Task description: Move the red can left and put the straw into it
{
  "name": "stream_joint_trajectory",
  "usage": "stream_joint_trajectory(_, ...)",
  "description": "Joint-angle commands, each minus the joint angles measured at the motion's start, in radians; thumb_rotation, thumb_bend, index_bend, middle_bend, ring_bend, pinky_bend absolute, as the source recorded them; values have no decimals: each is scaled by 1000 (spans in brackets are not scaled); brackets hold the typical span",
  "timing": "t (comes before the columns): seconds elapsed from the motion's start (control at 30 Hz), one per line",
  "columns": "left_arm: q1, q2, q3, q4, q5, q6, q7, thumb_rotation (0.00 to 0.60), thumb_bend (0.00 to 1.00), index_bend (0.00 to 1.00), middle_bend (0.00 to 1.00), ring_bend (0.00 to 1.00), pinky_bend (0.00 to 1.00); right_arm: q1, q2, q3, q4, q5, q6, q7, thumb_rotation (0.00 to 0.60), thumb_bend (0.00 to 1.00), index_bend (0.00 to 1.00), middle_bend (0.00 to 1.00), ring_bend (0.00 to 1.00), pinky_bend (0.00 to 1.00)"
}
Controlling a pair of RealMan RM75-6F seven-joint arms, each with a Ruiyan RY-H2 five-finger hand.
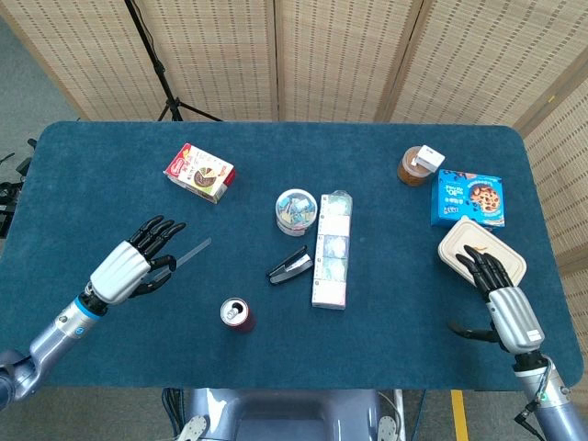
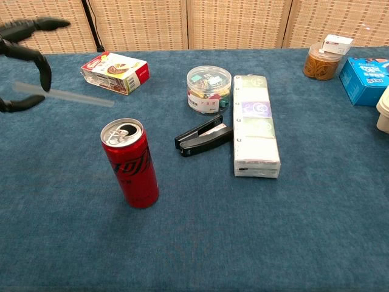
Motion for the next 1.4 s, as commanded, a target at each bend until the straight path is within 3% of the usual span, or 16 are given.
stream_joint_trajectory(0.03, -26, 240, -36, -343, 4, 47, -73, 600, 377, 592, 0, 0, 0, 0, -2, -1, -2, 2, -3, -3, 600, 0, 0, 0, 0, 0)
stream_joint_trajectory(0.3, -83, 535, 10, -716, 49, -88, -181, 600, 378, 593, 0, 0, 0, 3, -7, -3, -6, 1, -11, -11, 600, 0, 0, 0, 0, 0)
stream_joint_trajectory(0.47, -133, 683, 19, -855, 64, -189, -234, 600, 377, 593, 0, 0, 0, 4, -9, -6, -7, -1, -13, -16, 600, 0, 0, 0, 0, 0)
stream_joint_trajectory(0.63, -190, 773, 19, -934, 74, -306, -300, 600, 377, 593, 0, 0, 0, 5, -10, -7, -10, -3, -14, -19, 600, 0, 0, 0, 0, 0)
stream_joint_trajectory(1.03, -230, 819, 1, -994, 116, -428, -339, 600, 377, 596, 0, 0, 0, 4, -6, -7, -10, -1, -12, -15, 600, 0, 0, 0, 0, 0)
stream_joint_trajectory(1.4, -237, 837, -8, -1020, 150, -464, -381, 600, 377, 597, 0, 0, 0, 3, -4, -6, -11, -1, -9, -13, 600, 0, 0, 0, 0, 0)
